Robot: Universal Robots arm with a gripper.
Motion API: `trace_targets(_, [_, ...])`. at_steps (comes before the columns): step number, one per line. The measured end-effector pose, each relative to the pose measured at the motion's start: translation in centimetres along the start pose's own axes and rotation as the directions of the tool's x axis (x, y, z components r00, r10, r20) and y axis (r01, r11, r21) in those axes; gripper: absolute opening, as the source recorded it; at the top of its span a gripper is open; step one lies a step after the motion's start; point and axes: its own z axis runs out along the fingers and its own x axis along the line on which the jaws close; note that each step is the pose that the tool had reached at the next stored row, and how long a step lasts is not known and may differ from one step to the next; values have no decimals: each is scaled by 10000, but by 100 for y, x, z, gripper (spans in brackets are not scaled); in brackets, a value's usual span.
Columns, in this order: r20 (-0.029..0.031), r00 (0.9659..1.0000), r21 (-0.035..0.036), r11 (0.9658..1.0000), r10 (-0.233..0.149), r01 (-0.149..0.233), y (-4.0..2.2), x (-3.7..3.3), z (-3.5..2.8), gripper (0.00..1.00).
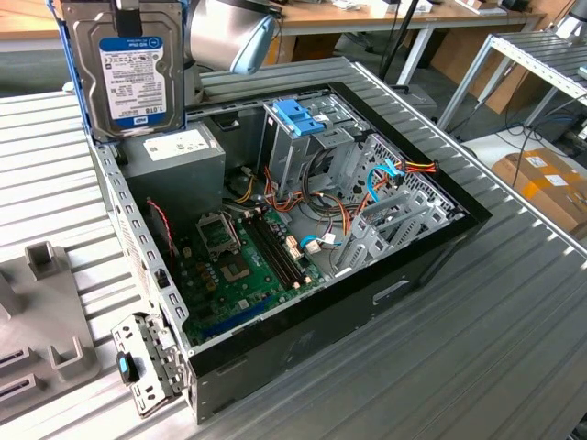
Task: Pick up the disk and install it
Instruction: 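Pick up the disk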
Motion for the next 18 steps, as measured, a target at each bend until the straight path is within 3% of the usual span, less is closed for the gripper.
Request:
trace_targets(10, [1, 10000, 1, 10000, 0, 0, -154, -5, 1, 35])
trace_targets(18, [1, 10000, 0, 10000, 1, -1, -186, -6, 0, 35])
